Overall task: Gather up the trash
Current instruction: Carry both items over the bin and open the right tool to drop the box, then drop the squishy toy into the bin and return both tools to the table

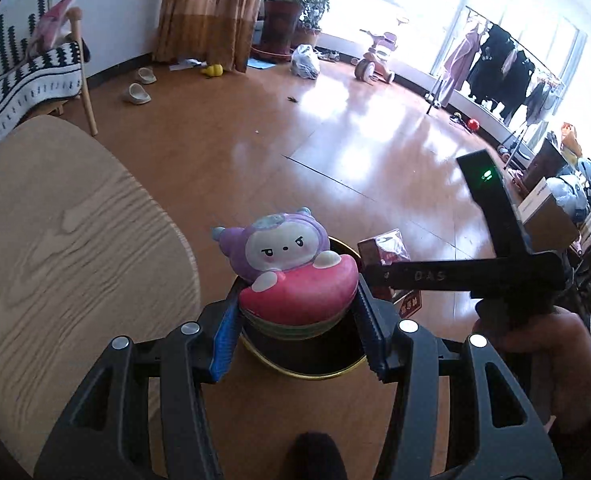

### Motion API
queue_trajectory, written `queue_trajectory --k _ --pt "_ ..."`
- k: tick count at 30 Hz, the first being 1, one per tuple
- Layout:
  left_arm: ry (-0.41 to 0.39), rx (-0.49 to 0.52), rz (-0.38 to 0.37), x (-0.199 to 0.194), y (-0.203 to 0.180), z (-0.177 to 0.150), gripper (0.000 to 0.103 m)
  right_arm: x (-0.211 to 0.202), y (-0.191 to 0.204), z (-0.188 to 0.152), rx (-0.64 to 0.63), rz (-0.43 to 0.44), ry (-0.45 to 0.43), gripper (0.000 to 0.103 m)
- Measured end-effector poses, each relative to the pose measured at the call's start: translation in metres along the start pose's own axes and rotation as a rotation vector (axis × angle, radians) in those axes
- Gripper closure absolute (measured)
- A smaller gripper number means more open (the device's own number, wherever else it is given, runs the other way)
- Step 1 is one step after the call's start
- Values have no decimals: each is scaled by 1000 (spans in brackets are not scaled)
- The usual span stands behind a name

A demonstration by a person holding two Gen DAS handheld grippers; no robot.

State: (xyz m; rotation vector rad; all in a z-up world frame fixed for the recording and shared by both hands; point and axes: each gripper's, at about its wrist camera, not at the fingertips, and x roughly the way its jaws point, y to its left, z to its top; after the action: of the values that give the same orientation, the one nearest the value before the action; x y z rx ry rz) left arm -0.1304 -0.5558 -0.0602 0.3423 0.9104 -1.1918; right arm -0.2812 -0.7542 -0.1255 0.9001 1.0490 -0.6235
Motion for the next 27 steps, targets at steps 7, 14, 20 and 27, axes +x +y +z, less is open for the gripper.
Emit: queue_trajectory --k 7,14,20,27 --pt "43 24 -44 38 -27 10 52 -31 -28 1 78 6 -91 20" --pt "41 36 -58 59 -39 10 21 -53 -37 0 117 33 -151 17" --pt "10 -2 -56 32 -24 14 18 -67 -15 -6 97 56 -194 16" --pt "-79 -108 61 -64 50 -3 10 -64 89 -20 -97 94 -180 16"
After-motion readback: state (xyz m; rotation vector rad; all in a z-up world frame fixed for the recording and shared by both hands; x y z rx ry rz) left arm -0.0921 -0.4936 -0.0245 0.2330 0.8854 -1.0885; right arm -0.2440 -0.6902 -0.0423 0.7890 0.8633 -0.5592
